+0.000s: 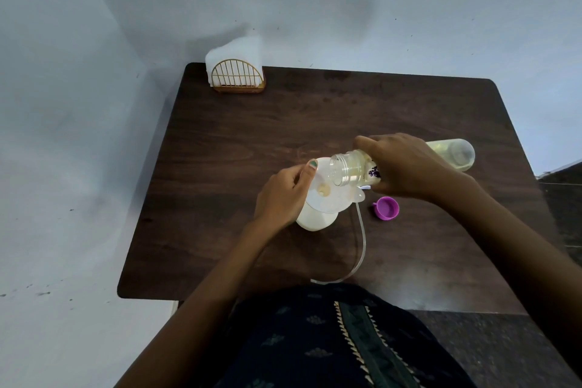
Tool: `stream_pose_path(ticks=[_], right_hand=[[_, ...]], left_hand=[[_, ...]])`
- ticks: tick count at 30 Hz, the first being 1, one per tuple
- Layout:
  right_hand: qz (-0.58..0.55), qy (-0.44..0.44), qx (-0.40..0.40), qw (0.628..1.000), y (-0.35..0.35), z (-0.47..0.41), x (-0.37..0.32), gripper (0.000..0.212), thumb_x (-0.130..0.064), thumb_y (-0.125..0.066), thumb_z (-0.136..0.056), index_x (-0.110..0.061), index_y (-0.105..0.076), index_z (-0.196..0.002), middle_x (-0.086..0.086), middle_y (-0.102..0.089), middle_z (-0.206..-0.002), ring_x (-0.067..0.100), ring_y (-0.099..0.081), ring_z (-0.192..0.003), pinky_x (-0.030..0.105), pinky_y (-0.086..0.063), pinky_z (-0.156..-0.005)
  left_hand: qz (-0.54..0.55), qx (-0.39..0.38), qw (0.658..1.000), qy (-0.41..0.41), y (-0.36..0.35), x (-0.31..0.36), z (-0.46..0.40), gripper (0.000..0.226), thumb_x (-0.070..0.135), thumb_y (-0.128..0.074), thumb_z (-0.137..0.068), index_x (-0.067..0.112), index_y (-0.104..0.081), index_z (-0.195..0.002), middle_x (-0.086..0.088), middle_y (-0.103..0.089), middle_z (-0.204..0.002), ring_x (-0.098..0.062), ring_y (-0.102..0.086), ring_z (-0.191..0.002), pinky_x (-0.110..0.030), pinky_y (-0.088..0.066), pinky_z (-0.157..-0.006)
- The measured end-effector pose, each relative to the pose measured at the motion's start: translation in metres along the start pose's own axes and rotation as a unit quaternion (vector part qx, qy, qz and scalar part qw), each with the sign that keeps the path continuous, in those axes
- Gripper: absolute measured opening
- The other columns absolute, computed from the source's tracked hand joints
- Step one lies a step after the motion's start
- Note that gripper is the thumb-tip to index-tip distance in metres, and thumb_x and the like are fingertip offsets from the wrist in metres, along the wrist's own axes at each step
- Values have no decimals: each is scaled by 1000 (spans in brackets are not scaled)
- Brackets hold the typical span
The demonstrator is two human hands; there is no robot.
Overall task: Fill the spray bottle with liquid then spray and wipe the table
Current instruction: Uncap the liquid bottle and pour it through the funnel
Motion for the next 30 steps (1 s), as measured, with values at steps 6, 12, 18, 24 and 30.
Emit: stream_pose_path(ticks=[6,12,18,24,30], right_hand=[[-1,2,3,1000,1,0,-1,43,-23,-75,-72,-16,-51,-107,3,-67,-90,24,-62,-75,30,-45,-60],[3,-2,-1,1000,1,0,-1,44,-22,-74,-72,-16,-51,-109,3,-67,-91,24,-62,-76,29,-43,-60],[3,-2,-3,1000,2,1,-1,44,-20,-73,-72,-15,-51,-110,4,-67,-91,24,-61,-76,30,-45,-60],[3,-2,-2,1000,2,0,-1,44,-22,-74,-72,-15,-51,-109,3,-67,-90,24,-62,-75,33,-50,-62],[1,-3,-2,1000,1,0,0,43,-22,-74,-72,-15,-52,-108,3,-67,-90,24,-62,-75,35,-52,-63]], left_hand=[[-5,-3,1000,1,-1,0,-1,40,53,-32,-98,31,-54,-72,12,-52,-62,-17,-61,-72,-29,-38,-62],[4,5,1000,3,1,-1,0,44,52,-34,-98,30,-49,-63,12,-49,-58,-19,-59,-70,-30,-37,-63],[2,3,1000,2,0,1,0,45,52,-35,-98,29,-50,-62,11,-49,-57,-18,-58,-68,-29,-36,-60],[-1,-3,1000,1,-2,-1,-1,41,53,-34,-98,29,-56,-73,11,-51,-59,-15,-57,-67,-28,-36,-59],[0,0,1000,6,0,1,-1,43,51,-34,-98,29,-54,-68,11,-51,-59,-18,-62,-71,-28,-37,-60]])
Point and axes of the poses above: each hand's wrist, its own z-axis away from the middle knuckle, its own y-axis out of the back of the hand, x = y × z, the point moved 6 cm from there along -z, towards the middle knuckle
